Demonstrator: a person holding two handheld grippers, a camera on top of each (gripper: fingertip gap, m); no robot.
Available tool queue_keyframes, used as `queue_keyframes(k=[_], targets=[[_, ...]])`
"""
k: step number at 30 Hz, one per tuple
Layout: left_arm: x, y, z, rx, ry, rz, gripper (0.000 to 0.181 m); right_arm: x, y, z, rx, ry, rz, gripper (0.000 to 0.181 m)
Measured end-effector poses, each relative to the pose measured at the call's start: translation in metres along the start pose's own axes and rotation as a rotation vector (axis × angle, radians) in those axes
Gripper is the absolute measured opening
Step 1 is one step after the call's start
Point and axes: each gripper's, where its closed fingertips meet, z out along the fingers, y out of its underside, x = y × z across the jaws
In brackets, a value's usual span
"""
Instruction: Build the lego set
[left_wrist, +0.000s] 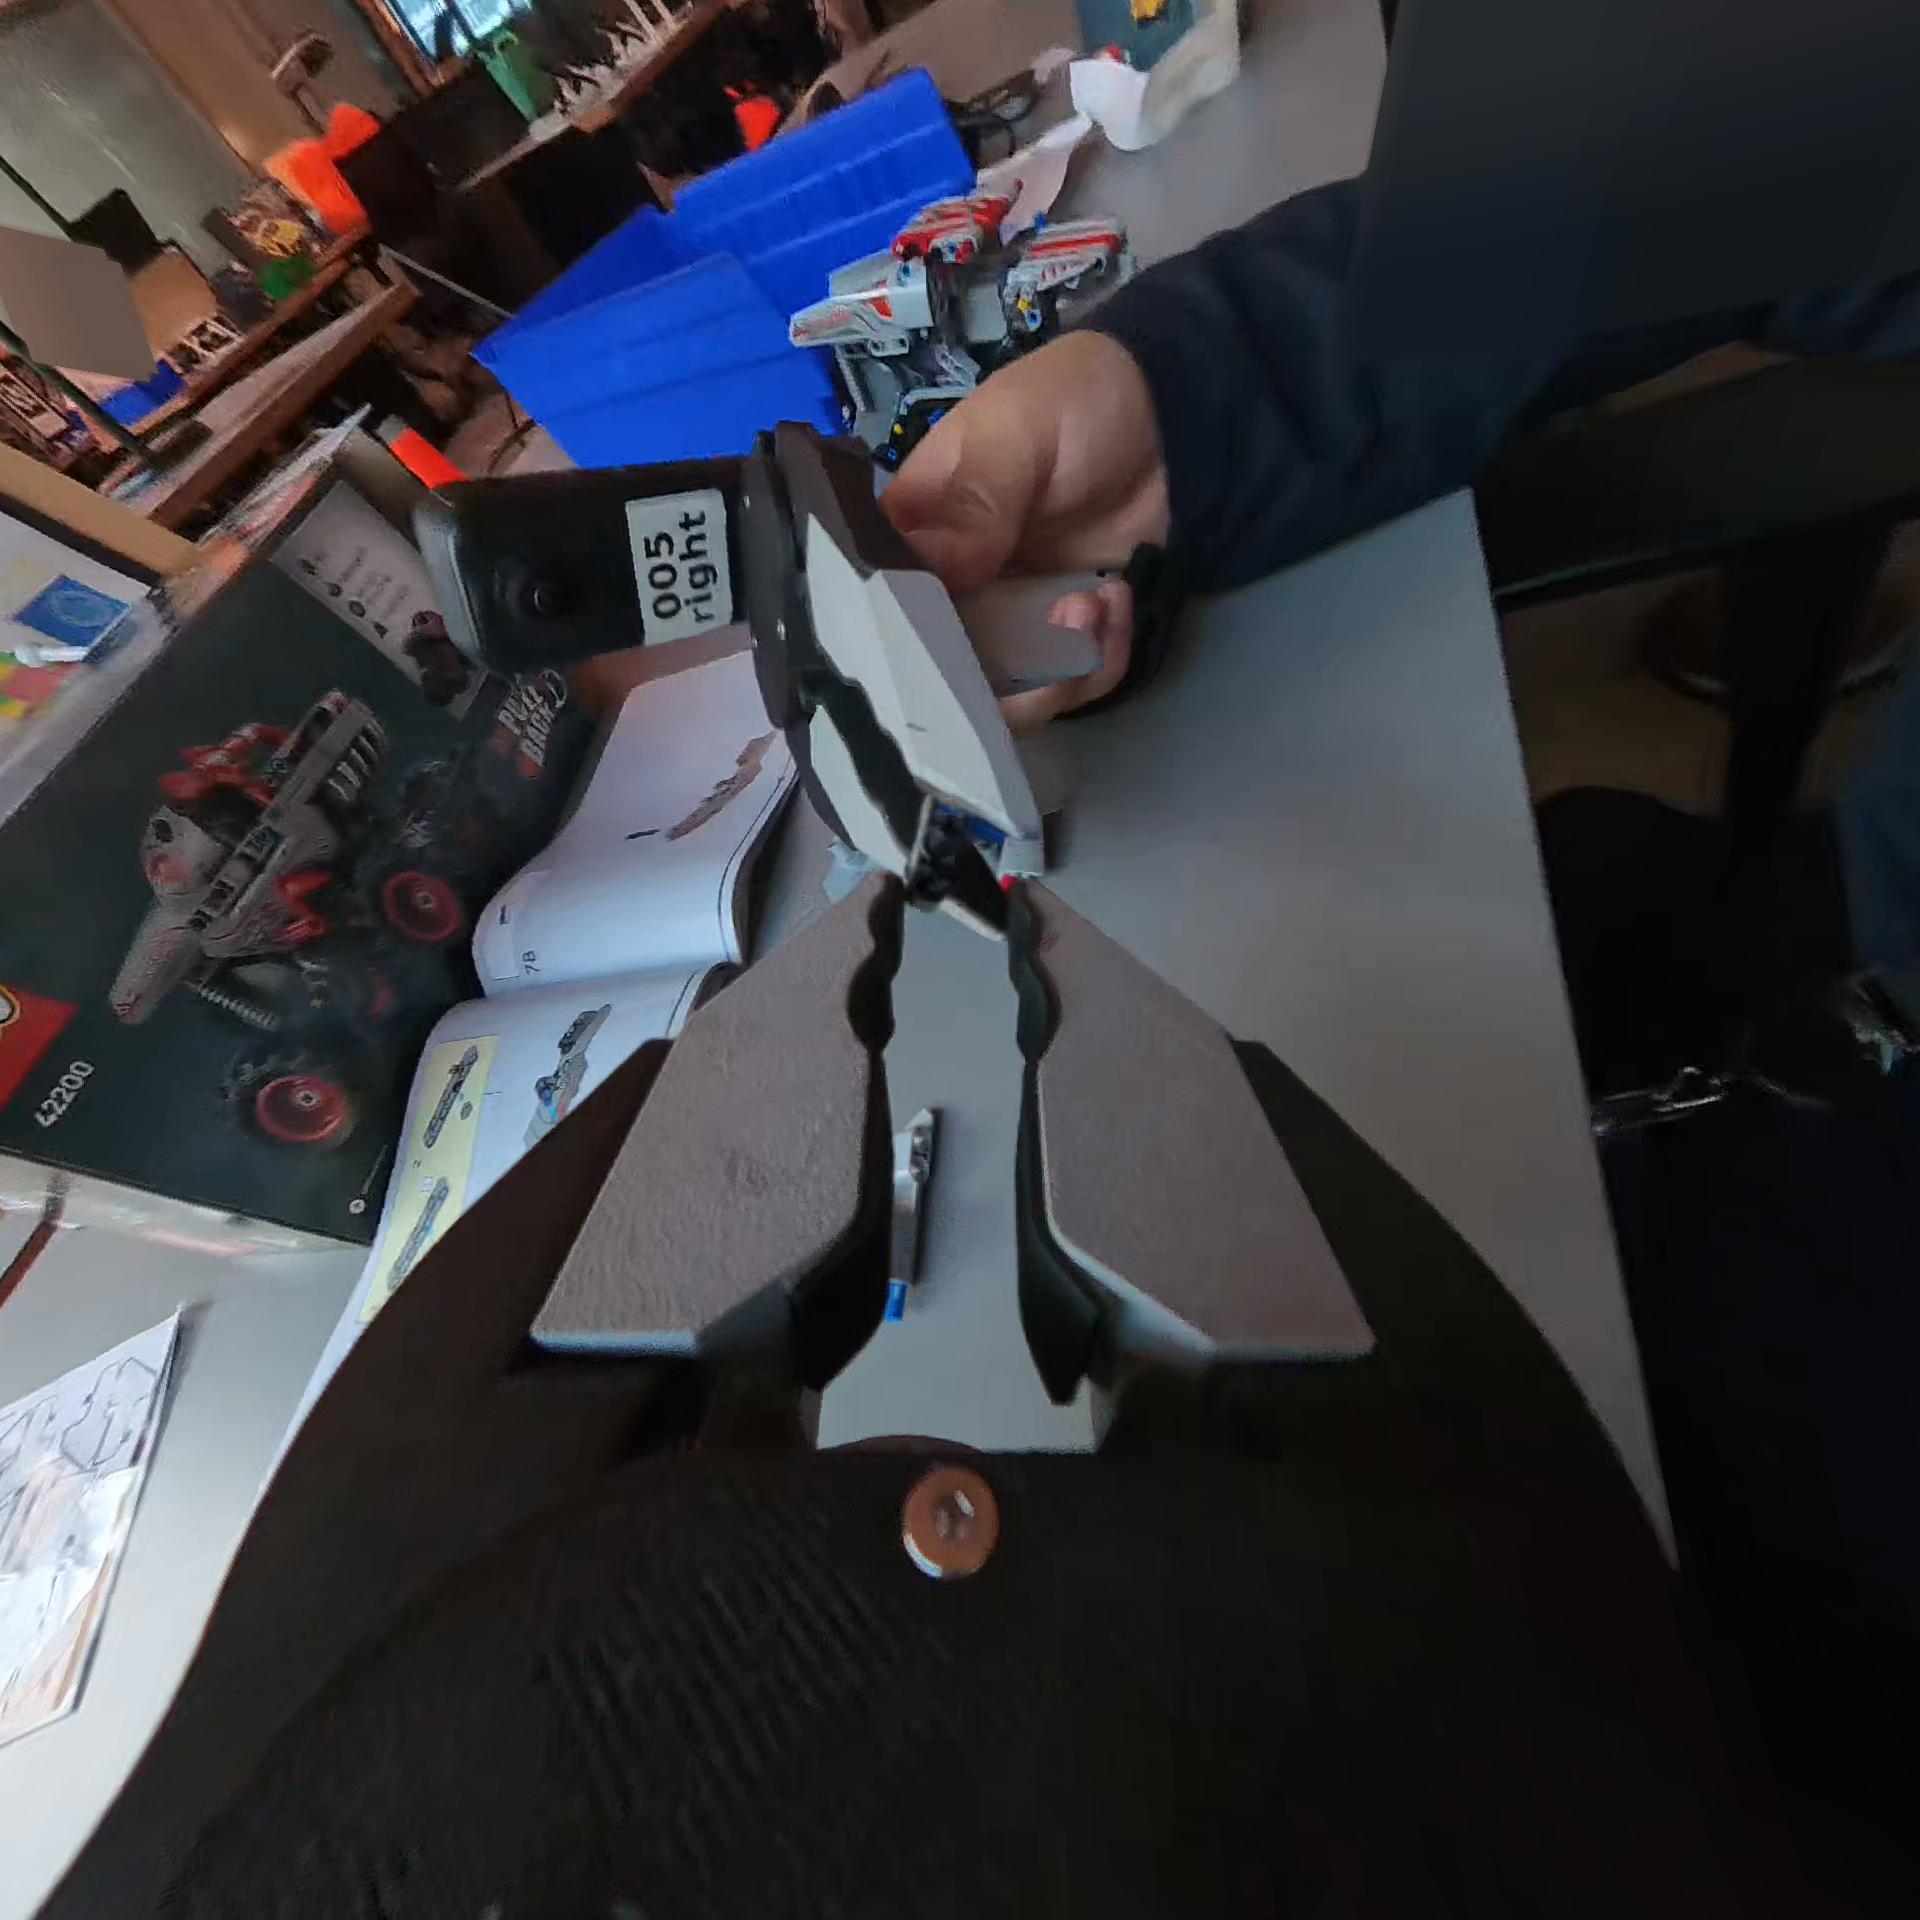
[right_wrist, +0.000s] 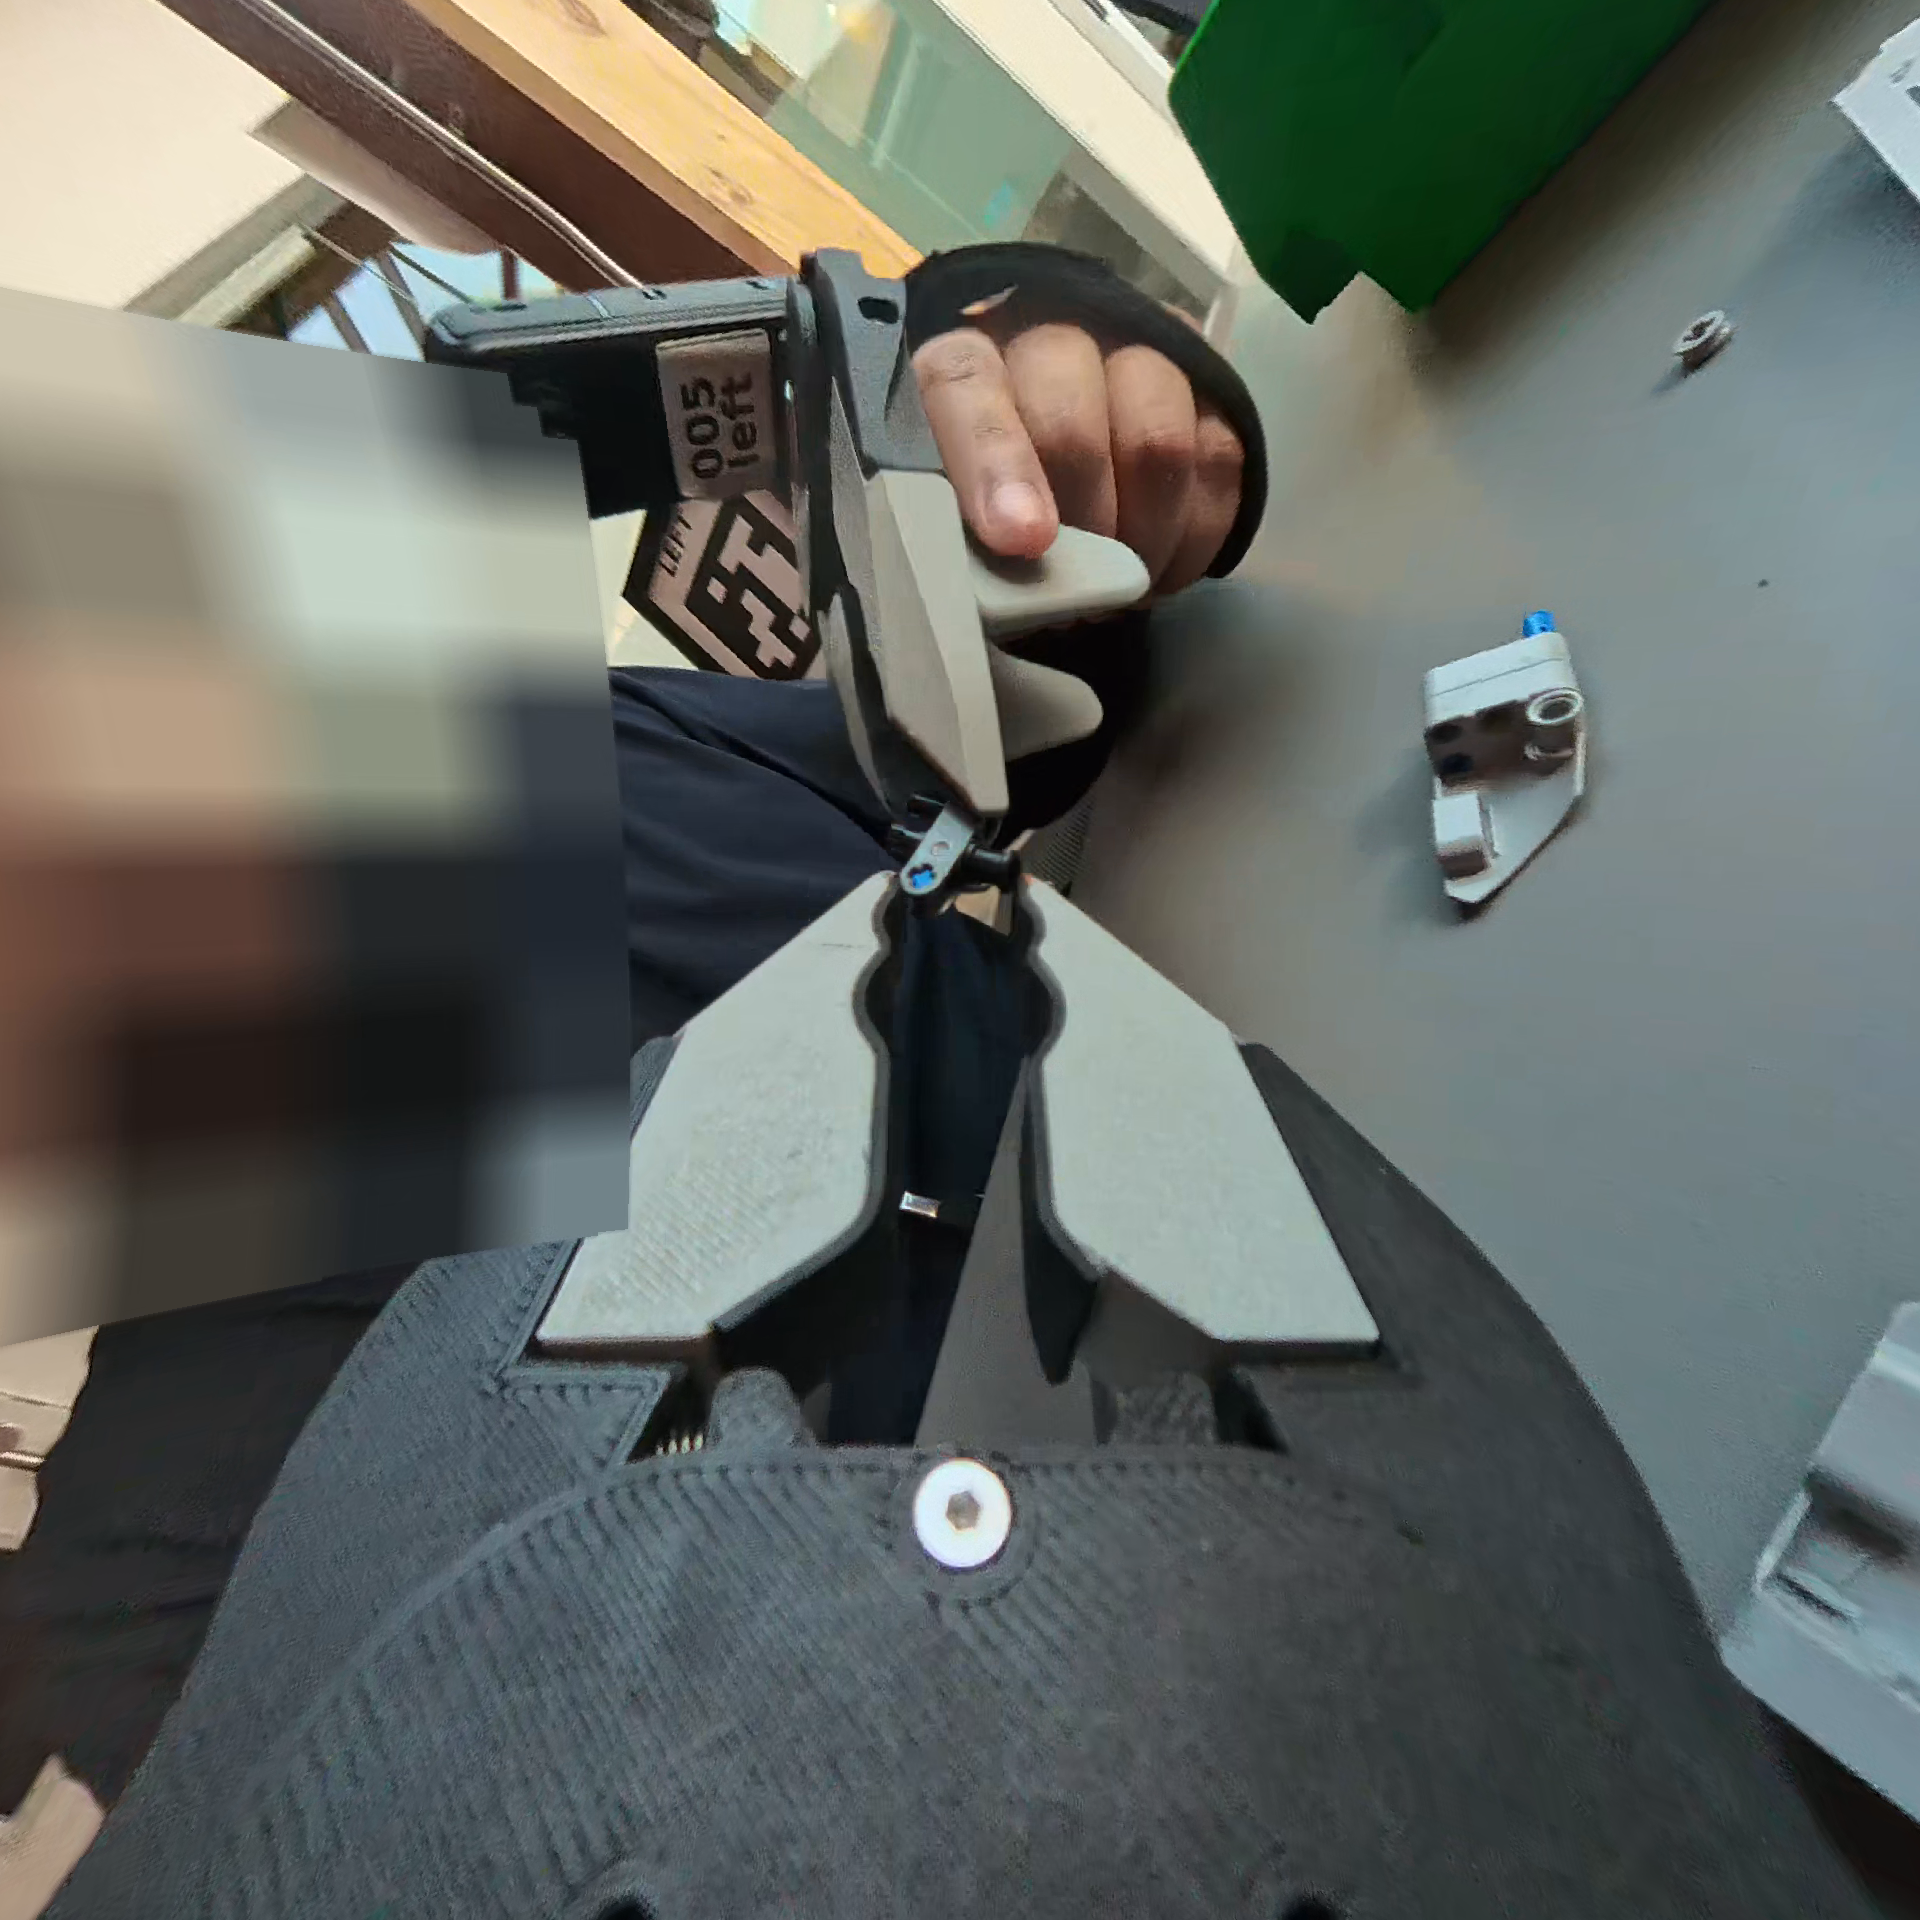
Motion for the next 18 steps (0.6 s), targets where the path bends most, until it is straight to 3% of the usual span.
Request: queue_keyframes(k=[1,6,10,14,18], targets=[[-0.001,0.004,0.003,-0.012,-0.003,0.023,0.009,0.002,0.002,0.001,-0.015,0.020,-0.012,0.017],[0.003,0.008,0.003,0.010,-0.036,0.141,0.005,0.008,0.007,0.004,-0.062,0.097,-0.075,0.018],[-0.003,0.013,-0.001,-0.014,-0.160,0.317,0.004,0.023,0.004,-0.006,-0.106,0.325,-0.248,0.033],[-0.013,0.017,-0.004,-0.023,-0.213,0.298,0.005,0.028,-0.001,-0.011,-0.142,0.515,-0.474,0.034],[-0.024,0.029,-0.005,-0.074,-0.237,0.231,0.005,0.043,-0.009,-0.017,-0.150,0.703,-0.567,0.026]])
